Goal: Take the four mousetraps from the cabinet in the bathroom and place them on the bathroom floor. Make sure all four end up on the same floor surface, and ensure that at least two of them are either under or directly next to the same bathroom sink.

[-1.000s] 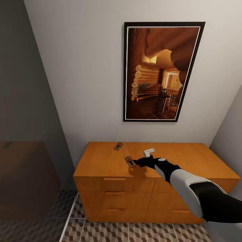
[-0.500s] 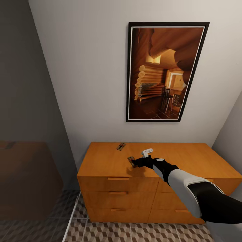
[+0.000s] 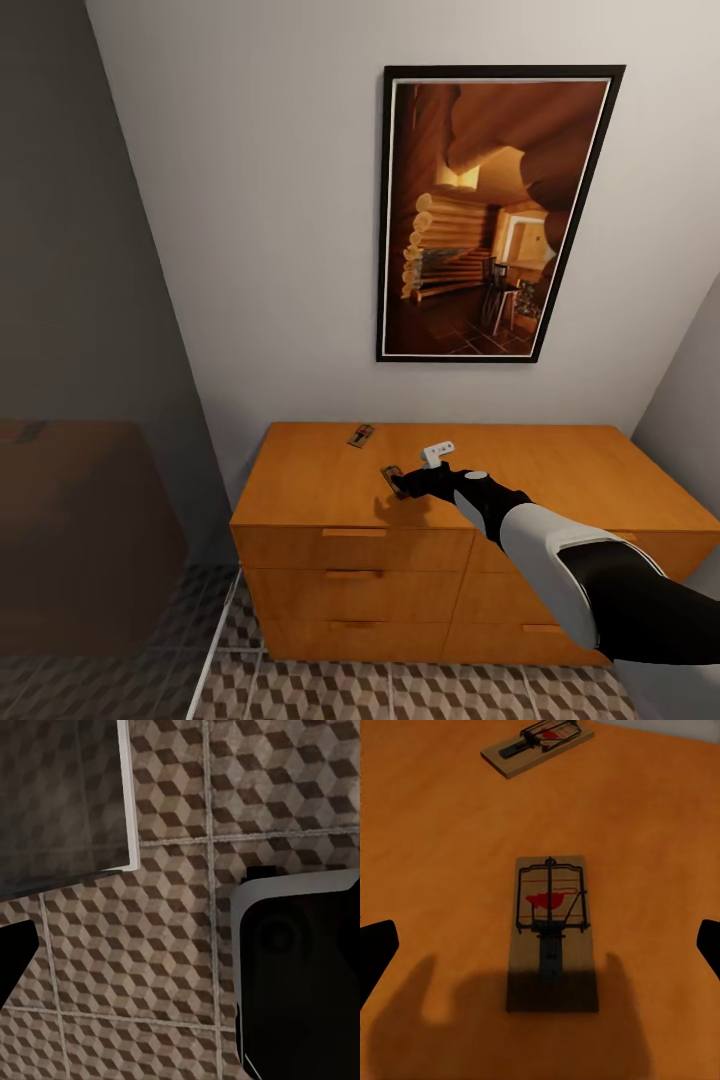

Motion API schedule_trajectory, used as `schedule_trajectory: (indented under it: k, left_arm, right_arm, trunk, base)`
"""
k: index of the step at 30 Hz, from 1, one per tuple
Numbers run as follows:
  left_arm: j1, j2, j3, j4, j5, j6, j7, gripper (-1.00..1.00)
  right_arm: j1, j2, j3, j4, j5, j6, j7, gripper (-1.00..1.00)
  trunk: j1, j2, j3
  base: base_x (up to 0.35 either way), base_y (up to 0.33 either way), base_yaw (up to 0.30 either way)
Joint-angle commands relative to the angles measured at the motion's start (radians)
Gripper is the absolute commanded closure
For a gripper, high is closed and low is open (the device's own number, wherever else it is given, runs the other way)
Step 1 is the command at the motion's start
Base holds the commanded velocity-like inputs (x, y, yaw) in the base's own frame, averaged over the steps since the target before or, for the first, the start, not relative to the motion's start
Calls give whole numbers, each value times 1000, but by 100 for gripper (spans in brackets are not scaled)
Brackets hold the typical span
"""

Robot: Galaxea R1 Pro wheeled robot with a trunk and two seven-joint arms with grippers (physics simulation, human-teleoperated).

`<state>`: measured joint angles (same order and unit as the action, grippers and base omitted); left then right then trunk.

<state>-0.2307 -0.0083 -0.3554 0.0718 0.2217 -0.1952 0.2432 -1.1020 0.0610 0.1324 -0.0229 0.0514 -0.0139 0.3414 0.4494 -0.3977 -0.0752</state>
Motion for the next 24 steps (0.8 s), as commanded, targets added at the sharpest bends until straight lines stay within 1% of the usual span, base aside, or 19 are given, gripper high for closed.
schedule_trajectory:
  k: [1, 5, 9, 10, 15, 16, 18, 24]
  left_arm:
    - [-2, -1, -8, 4, 8, -7, 1, -100]
    - [-2, -1, -8, 4, 8, -7, 1, -100]
    - [-2, -1, -8, 4, 8, -7, 1, -100]
    - [-2, -1, -8, 4, 8, -7, 1, -100]
    - [-2, -1, -8, 4, 8, -7, 1, -100]
    - [-2, -1, -8, 4, 8, -7, 1, -100]
    - [-2, -1, -8, 4, 8, -7, 1, -100]
    - [-2, 0, -8, 4, 8, -7, 1, -100]
  right_arm:
    - [-1, 0, 4, 0, 5, -1, 0, -100]
    - [-1, 0, 4, 0, 5, -1, -12, -100]
    - [-1, 6, 4, 0, 5, 1, -42, -100]
    - [-1, 11, 4, 0, 5, 1, -61, -100]
    - [-1, 26, 4, 0, 5, 3, -105, -100]
    - [-1, 34, 4, 0, 5, 4, -116, -100]
    - [-1, 42, 4, 0, 5, 4, -125, -100]
    - [-1, 49, 3, 0, 4, 5, -131, -100]
  trunk:
    - [1, -2, -2]
    - [1, -2, -2]
    - [1, -2, -2]
    - [1, -2, -2]
    - [1, -2, -2]
    - [1, -2, -2]
    - [1, -2, -2]
    - [1, -2, -2]
  base:
    - [0, 1, 0]
    - [0, 0, 0]
    - [0, 0, 0]
    - [0, 0, 0]
    - [0, 0, 0]
    - [0, 0, 0]
    - [0, 0, 0]
    - [0, 0, 0]
